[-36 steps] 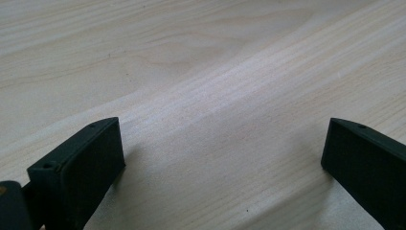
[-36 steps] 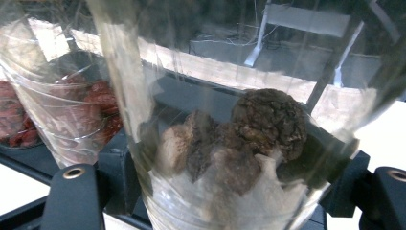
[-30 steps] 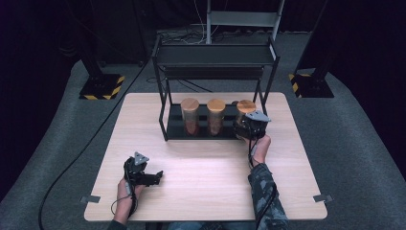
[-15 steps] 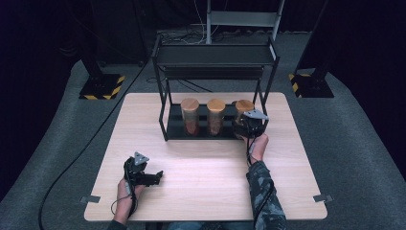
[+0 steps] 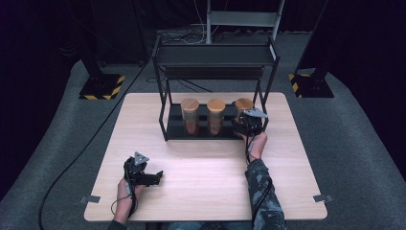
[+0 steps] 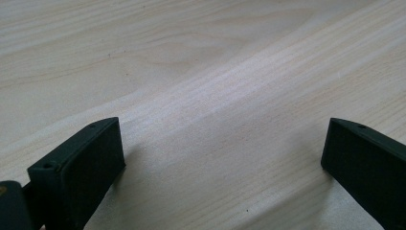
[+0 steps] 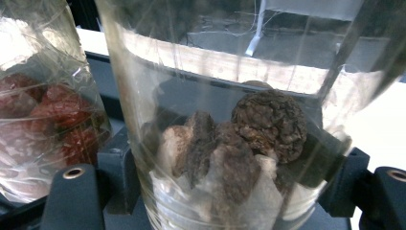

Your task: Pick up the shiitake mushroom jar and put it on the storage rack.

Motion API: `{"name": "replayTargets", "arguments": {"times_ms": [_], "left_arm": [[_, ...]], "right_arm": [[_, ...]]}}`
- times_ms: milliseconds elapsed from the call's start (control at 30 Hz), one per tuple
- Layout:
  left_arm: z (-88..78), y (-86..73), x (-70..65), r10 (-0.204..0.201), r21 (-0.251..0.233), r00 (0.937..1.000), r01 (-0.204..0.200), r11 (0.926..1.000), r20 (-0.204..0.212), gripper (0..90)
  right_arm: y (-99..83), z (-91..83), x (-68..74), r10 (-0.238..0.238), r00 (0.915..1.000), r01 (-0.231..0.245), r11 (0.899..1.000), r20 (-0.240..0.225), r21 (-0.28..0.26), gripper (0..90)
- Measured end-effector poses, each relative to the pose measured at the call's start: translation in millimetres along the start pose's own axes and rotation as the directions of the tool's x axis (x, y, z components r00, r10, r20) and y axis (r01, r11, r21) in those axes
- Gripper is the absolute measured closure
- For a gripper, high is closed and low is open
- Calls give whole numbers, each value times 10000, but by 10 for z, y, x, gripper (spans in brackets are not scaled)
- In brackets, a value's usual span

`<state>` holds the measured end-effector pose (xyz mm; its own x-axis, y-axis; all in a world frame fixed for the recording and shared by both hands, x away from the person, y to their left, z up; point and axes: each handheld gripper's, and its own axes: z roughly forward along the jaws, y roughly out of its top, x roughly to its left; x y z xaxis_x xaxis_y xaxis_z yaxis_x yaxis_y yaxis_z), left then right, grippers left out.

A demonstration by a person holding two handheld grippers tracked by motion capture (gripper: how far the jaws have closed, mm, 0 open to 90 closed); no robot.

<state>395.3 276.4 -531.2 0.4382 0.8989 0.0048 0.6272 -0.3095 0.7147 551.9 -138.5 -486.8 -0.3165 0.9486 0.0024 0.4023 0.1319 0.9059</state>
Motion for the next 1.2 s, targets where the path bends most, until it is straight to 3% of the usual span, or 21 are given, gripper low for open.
{"name": "replayTargets", "arguments": {"times_ms": [533,767,900,967,1033,1200], "left_arm": [[0,0,-1,-6,-2,10000,6,10000,2,2],[0,0,-1,0,0,10000,0,10000,12,1],[0,0,0,8,3,10000,-8,10000,15,1],[0,0,-1,2,2,10000,-2,10000,24,1],[0,0,-1,5,2,10000,-5,10000,27,1],[0,0,-1,2,0,10000,-2,10000,25,1]], "right_arm": [[-55,43,58,-73,9999,76,9995,79,-322,247],[-42,37,73,-34,9998,37,9998,173,-189,246],[-21,30,85,45,9998,-45,10000,194,26,240],[-9,15,86,252,9995,-255,9995,169,183,193],[1,7,90,563,9984,-560,9963,-27,656,147],[-12,-72,154,623,9981,-619,9864,22,1520,59]]}}
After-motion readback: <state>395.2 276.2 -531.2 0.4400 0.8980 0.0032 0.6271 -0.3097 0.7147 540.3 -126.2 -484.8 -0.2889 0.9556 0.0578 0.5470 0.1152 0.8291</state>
